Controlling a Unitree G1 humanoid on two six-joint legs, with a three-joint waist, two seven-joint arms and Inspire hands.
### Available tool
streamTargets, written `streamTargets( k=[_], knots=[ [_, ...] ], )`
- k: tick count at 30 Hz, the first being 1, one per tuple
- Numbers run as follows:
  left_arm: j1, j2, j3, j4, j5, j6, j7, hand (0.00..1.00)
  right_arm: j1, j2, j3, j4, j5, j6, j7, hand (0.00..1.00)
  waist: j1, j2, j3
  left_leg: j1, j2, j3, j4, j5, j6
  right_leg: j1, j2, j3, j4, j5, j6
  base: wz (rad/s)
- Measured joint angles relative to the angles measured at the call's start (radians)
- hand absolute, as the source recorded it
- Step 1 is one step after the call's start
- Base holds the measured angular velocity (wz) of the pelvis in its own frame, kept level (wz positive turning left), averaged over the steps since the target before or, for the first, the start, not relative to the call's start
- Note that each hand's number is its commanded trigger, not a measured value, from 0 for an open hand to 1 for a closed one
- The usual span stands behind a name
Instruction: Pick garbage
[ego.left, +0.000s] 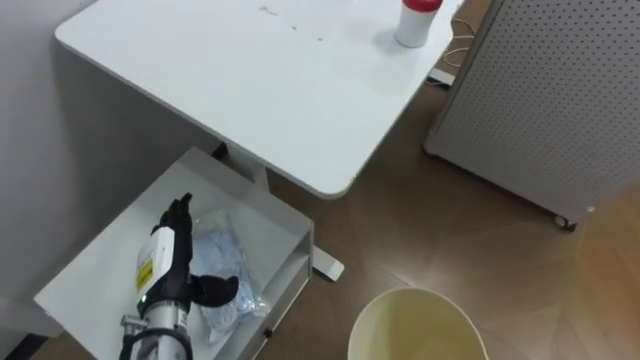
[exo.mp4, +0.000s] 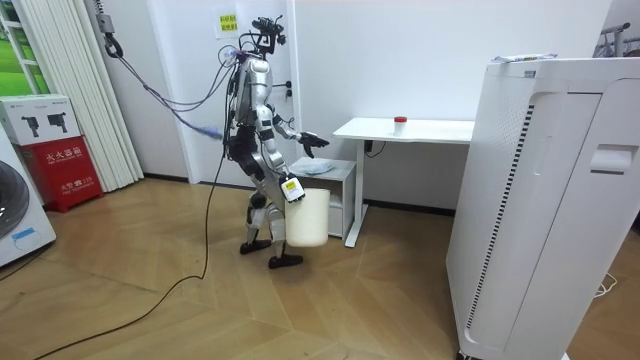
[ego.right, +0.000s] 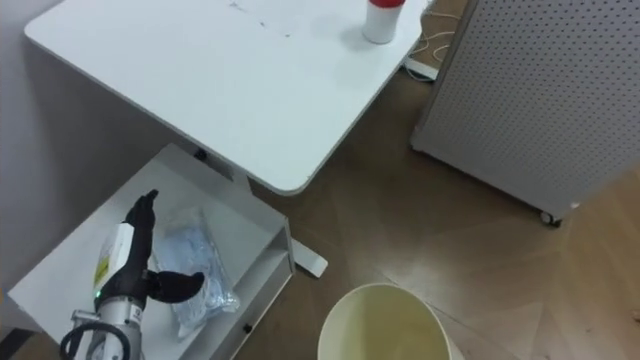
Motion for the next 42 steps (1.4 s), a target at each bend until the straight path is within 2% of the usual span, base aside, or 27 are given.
streamTargets(
  k=[7,9,15,21,30,33,34,35,38,42],
  knots=[
    [-0.005,0.000,0.000,0.034,-0.045,0.000,0.000,0.00,-0.001,0.018,0.004,-0.006,0.024,-0.004,-0.013,1.00,-0.008,-0.011,-0.0050,-0.053,0.015,0.009,0.034,-0.001,-0.007,-0.041,0.008,0.005,-0.001,0.020,-0.019,-0.06],
    [-0.004,-0.001,-0.020,0.052,-0.058,0.001,-0.001,0.00,-0.001,0.019,0.006,-0.025,0.027,-0.001,-0.018,1.00,-0.007,-0.013,-0.0058,-0.074,0.017,0.007,0.039,0.000,-0.007,-0.059,0.015,0.005,-0.001,0.025,-0.023,0.00],
    [-0.005,-0.003,-0.072,0.096,-0.093,0.031,-0.051,0.00,-0.002,0.020,0.028,-0.066,0.027,-0.001,-0.019,1.00,-0.026,-0.013,-0.0060,-0.119,0.015,0.000,0.061,-0.001,-0.007,-0.093,0.009,0.007,-0.002,0.035,-0.021,0.02],
    [-0.007,-0.021,-0.080,0.154,-0.093,0.066,-0.112,0.00,-0.002,0.022,0.040,-0.068,0.052,-0.001,-0.030,1.00,-0.028,-0.013,-0.0059,-0.137,0.014,0.000,0.066,-0.002,-0.005,-0.106,0.009,0.005,-0.006,0.039,-0.019,0.00],
    [-0.050,-0.022,-0.079,0.172,-0.093,0.075,-0.118,0.00,-0.022,0.041,0.041,-0.072,0.070,0.000,-0.052,1.00,-0.025,-0.013,-0.0052,-0.209,0.015,0.001,0.084,0.001,-0.001,-0.165,0.009,0.010,-0.023,0.064,-0.019,-0.01],
    [-0.059,-0.014,-0.080,0.173,-0.092,0.075,-0.123,0.00,-0.029,0.046,0.044,-0.077,0.069,0.002,-0.052,1.00,-0.025,-0.015,-0.0045,-0.217,0.015,0.002,0.085,0.001,0.000,-0.168,0.010,0.014,-0.031,0.067,-0.017,0.00],
    [-0.061,-0.013,-0.083,0.172,-0.092,0.076,-0.123,0.36,-0.029,0.047,0.046,-0.080,0.070,0.004,-0.053,1.00,-0.025,-0.016,-0.0039,-0.219,0.015,0.002,0.083,0.002,0.000,-0.170,0.010,0.014,-0.033,0.069,-0.017,0.00],
    [-0.064,-0.009,-0.091,0.172,-0.091,0.079,-0.122,1.00,-0.030,0.049,0.053,-0.082,0.070,0.006,-0.053,1.00,-0.025,-0.017,-0.0030,-0.221,0.014,0.003,0.083,0.003,0.000,-0.173,0.010,0.014,-0.033,0.071,-0.017,0.00],
    [-0.066,-0.004,-0.094,0.171,-0.089,0.082,-0.114,1.00,-0.031,0.053,0.078,-0.092,0.076,0.008,-0.064,1.00,-0.026,-0.017,-0.0029,-0.223,0.014,0.011,0.072,0.004,0.002,-0.179,0.009,0.017,-0.037,0.073,-0.017,0.00],
    [-0.073,0.011,-0.112,0.171,-0.091,0.093,-0.048,1.00,-0.035,0.053,0.111,-0.109,0.104,0.008,-0.080,1.00,-0.025,-0.017,-0.0026,-0.223,0.016,0.013,0.066,0.008,-0.001,-0.181,0.010,0.017,-0.039,0.074,-0.020,0.00]
  ],
)
